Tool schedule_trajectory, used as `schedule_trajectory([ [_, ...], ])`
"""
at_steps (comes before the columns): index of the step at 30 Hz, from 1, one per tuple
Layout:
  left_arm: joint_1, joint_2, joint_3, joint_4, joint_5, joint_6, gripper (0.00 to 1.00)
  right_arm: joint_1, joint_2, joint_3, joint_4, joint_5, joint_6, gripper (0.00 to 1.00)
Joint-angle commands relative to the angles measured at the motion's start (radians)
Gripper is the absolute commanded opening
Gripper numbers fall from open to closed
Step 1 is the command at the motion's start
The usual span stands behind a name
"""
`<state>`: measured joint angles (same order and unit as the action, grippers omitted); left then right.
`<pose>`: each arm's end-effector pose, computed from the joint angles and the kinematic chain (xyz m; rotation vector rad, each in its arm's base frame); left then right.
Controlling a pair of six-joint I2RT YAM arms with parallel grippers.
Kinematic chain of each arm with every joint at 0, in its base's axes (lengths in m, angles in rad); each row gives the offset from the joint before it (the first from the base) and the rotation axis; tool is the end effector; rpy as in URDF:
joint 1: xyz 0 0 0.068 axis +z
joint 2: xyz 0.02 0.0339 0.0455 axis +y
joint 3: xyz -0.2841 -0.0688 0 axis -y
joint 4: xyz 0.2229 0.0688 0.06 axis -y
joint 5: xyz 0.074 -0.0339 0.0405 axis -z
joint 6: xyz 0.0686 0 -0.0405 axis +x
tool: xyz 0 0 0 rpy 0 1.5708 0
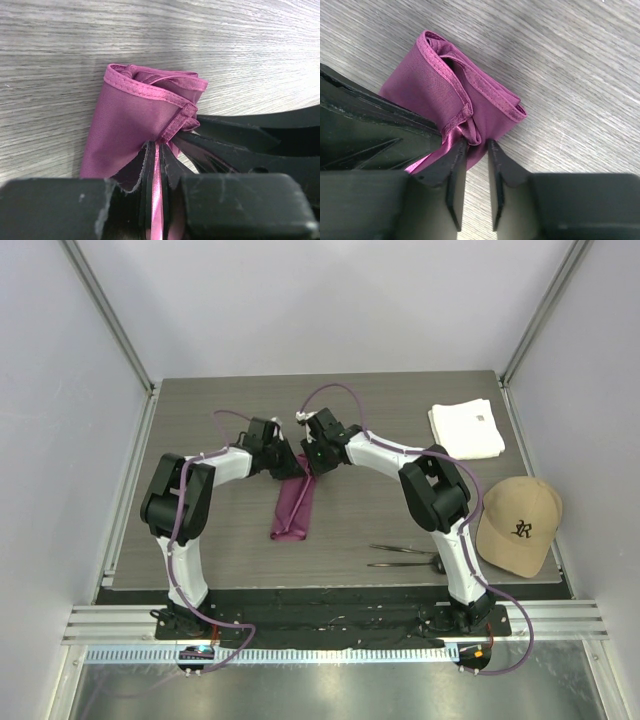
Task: Fold the napkin into a case and place the utensils inside
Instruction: Stuff the top corner of the smaller-rectangle-folded napkin into the folded napkin.
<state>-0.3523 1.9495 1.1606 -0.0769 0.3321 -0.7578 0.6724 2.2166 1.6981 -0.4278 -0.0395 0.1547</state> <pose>0.3815 -0.1641 0.1558 -0.3633 2.5561 -0.8666 0.3877 0.3121 0.1664 -0.6709 2.4698 0.3783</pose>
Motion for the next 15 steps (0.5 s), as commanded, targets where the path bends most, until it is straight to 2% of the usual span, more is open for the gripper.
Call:
schedule_trajectory([
  [1, -0.002, -0.043, 0.048, -0.024, -0.013, 0.025, 0.11, 0.001, -0.083, 0.002, -0.006, -0.003, -0.009, 0.22],
  [6, -0.001, -0.041, 0.068, -0.044, -0.025, 0.04, 0.1, -0.002, -0.1, -0.02, -0.002, -0.007, -0.009, 0.21],
  [7, -0.001, -0.037, 0.071, -0.05, -0.025, 0.041, 0.1, -0.004, -0.106, -0.026, 0.001, -0.005, -0.007, 0.27],
  [9, -0.002, -0.021, 0.089, -0.061, -0.024, 0.048, 0.1, -0.007, -0.112, -0.034, 0.001, -0.008, -0.006, 0.3],
  [15, -0.001, 0.0, 0.099, -0.066, -0.024, 0.052, 0.1, -0.02, -0.115, -0.051, 0.004, -0.028, -0.011, 0.29],
])
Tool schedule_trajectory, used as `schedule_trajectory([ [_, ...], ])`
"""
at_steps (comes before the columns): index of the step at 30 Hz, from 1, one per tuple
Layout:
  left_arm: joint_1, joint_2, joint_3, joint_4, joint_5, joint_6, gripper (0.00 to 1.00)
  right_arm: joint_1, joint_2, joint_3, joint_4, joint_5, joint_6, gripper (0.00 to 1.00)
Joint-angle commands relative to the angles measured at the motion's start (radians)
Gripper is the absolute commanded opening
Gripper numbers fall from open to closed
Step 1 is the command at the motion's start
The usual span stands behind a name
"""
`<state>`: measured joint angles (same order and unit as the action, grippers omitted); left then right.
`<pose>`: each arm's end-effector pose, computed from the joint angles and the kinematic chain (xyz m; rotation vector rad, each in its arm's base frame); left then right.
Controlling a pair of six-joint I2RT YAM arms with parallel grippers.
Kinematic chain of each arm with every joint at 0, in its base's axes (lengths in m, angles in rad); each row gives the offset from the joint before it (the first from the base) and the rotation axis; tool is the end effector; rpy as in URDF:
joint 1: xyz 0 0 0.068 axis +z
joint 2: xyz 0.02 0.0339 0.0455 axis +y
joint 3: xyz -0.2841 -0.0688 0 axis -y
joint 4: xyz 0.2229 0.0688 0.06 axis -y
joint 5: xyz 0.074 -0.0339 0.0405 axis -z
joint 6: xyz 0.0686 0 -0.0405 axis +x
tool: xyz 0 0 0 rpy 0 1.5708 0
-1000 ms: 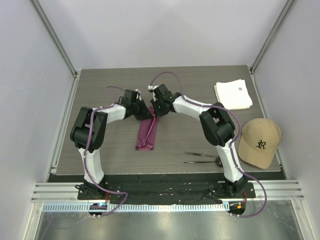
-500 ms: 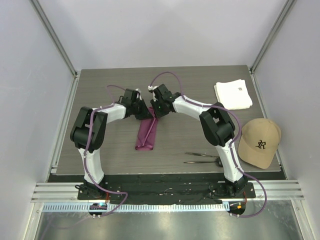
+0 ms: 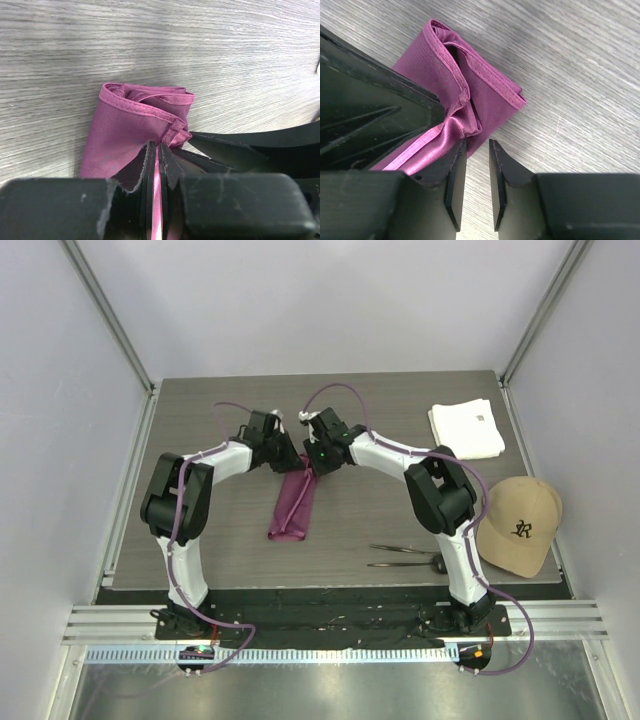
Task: Fold the napkin into a case and place the utensils inside
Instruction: Stuff the top corner of the smaller-rectangle-folded napkin into the folded napkin.
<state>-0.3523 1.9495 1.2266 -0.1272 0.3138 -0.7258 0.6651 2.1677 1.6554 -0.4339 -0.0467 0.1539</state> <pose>0.3904 -0.1661 0.1704 -0.3242 2.5350 -0.8398 0.3810 0.3029 0.1759 -0.6659 2.4720 0.3839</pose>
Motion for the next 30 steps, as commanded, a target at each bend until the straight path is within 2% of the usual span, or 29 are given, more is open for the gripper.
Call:
schedule_trajectory([
  [1, -0.001, 0.0, 0.033, -0.014, -0.005, 0.02, 0.1, -0.016, -0.063, -0.009, 0.012, -0.03, -0.007, 0.28],
  [10, -0.001, 0.014, 0.043, -0.005, 0.016, 0.017, 0.1, -0.021, -0.029, 0.027, 0.035, -0.059, 0.01, 0.18],
  [17, -0.007, 0.066, 0.06, 0.04, 0.044, -0.001, 0.09, -0.021, -0.045, 0.026, 0.037, -0.054, 0.029, 0.04],
  [30, -0.013, 0.104, 0.013, -0.018, -0.05, 0.048, 0.02, -0.039, -0.121, -0.031, 0.103, 0.03, 0.104, 0.01],
])
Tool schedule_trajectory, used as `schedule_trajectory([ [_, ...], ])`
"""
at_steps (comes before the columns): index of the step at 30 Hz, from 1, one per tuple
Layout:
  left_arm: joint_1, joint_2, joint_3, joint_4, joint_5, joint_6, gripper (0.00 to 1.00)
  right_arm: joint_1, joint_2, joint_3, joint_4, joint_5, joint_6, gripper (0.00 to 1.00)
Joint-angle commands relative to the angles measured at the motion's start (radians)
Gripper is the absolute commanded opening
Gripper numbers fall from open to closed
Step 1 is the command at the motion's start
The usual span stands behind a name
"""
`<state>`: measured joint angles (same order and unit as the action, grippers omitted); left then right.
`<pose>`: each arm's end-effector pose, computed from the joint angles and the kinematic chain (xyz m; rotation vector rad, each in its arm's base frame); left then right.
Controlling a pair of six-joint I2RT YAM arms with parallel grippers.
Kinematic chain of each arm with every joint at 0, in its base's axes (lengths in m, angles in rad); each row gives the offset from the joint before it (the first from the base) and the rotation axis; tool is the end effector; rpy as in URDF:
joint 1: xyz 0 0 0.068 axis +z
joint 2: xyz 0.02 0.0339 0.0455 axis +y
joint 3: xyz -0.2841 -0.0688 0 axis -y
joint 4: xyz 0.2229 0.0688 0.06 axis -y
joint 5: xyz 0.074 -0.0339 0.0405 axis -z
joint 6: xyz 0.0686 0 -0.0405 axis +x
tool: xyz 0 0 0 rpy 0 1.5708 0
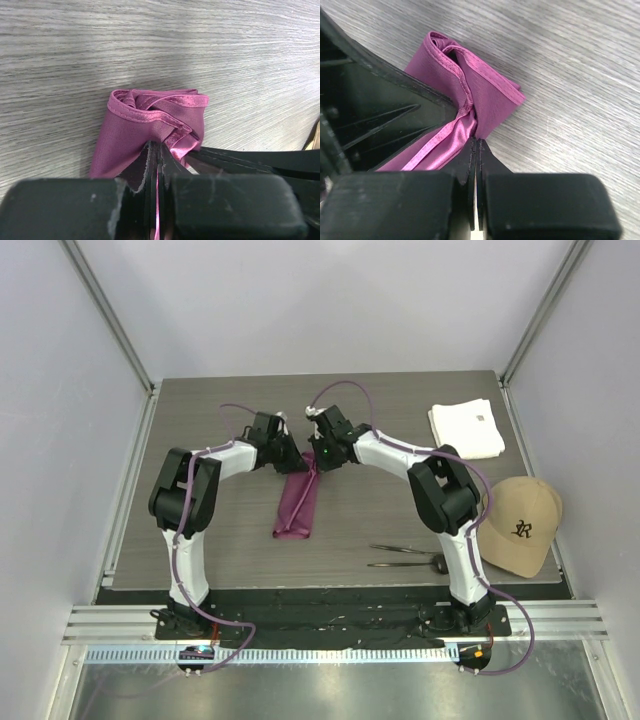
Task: Fold the napkin into a case and place the utensils inside
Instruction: Stuff the top corner of the smaller-rectangle-folded napkin into the folded napkin.
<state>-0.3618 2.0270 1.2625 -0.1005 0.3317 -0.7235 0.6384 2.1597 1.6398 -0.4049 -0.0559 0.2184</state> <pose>0.4014 -0.1758 0.1519 -0.3065 2.5573 -0.8574 0.3887 0.2932 0.1773 -0.5538 2.4838 0.4185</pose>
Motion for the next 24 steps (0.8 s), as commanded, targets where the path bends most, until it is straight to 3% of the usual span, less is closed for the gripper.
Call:
schedule_trajectory([
  [1, -0.005, 0.026, -0.023, -0.051, -0.071, 0.05, 0.01, -0.022, -0.123, -0.024, 0.081, 0.039, 0.044, 0.01],
  [5, -0.005, 0.022, -0.035, -0.053, -0.068, 0.053, 0.0, -0.049, -0.159, -0.09, 0.15, 0.033, 0.087, 0.01],
  [15, -0.012, 0.039, -0.011, -0.024, -0.014, 0.041, 0.0, -0.052, -0.116, -0.126, 0.228, -0.185, 0.091, 0.01],
  [24, -0.016, 0.075, 0.047, 0.004, 0.046, 0.015, 0.01, -0.042, -0.087, -0.13, 0.204, -0.279, 0.073, 0.01],
])
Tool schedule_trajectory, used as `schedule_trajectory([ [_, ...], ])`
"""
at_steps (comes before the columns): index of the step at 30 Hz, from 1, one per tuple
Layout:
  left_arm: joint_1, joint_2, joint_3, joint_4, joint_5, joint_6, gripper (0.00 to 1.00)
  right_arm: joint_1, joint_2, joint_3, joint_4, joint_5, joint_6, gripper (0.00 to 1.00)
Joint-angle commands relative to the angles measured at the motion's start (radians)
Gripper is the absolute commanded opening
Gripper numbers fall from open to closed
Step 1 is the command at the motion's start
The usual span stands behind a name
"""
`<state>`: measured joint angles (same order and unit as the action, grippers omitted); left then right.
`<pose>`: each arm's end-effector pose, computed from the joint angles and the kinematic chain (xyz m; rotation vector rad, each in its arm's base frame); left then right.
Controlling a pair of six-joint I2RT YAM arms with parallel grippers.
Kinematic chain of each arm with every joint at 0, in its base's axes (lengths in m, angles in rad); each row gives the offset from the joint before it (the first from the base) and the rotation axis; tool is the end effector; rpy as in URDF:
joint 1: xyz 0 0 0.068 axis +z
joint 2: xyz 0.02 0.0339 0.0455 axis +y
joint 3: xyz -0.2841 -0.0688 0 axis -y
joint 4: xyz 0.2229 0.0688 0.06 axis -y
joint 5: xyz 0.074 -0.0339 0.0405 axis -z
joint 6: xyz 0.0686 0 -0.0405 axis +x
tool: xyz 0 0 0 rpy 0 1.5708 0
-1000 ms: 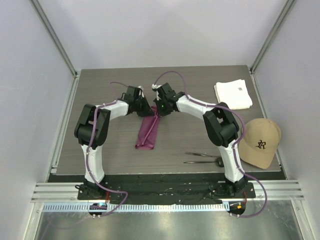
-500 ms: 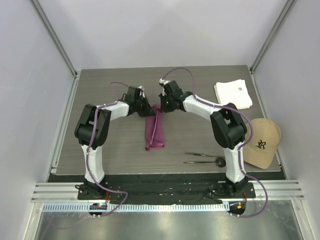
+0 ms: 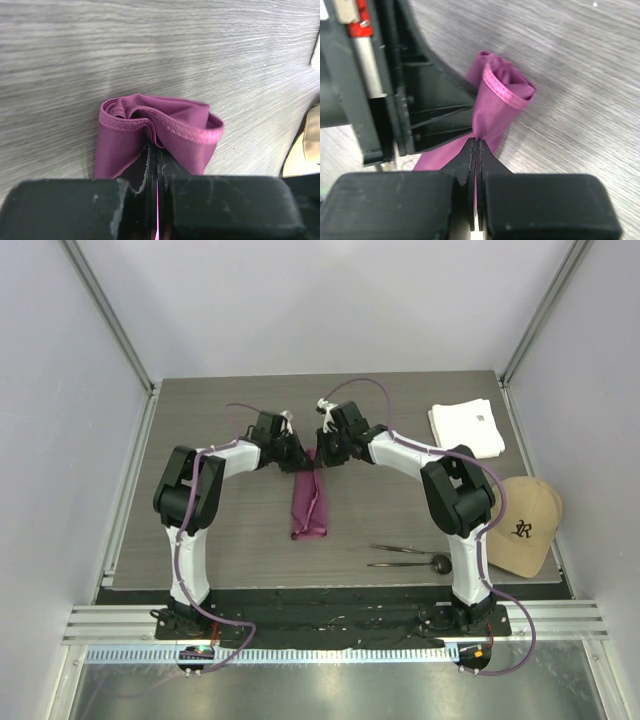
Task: Fold the napkin into a case and place the utensils inside
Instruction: Stuff the top corner of the smaller-rectangle-folded napkin into the folded napkin.
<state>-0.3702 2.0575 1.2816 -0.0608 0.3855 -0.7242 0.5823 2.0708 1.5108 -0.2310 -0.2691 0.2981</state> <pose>0.4066 -0.1855 0.1492 -0.2607 2.5441 -0.9352 0.3871 0.2767 0.1956 -0.4815 2.4039 0.7284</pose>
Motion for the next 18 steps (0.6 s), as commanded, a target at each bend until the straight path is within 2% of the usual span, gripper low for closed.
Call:
schedule_trajectory([
  [1, -0.007, 0.049, 0.039, -0.036, -0.005, 0.012, 0.01, 0.013, 0.003, -0.007, 0.03, -0.064, -0.007, 0.01],
  [4, -0.007, 0.049, 0.041, -0.036, -0.016, 0.012, 0.01, 0.013, 0.031, 0.005, -0.034, -0.024, -0.023, 0.01],
  [12, -0.007, 0.006, 0.021, -0.06, -0.057, 0.04, 0.01, -0.007, 0.009, -0.049, -0.054, 0.045, -0.034, 0.01],
  [16, -0.006, -0.014, 0.013, -0.053, -0.06, 0.032, 0.01, -0.013, 0.005, -0.02, -0.097, 0.12, -0.042, 0.01],
  [18, -0.006, -0.034, 0.009, -0.056, -0.051, 0.031, 0.02, -0.022, 0.003, -0.005, -0.102, 0.108, -0.059, 0.02],
])
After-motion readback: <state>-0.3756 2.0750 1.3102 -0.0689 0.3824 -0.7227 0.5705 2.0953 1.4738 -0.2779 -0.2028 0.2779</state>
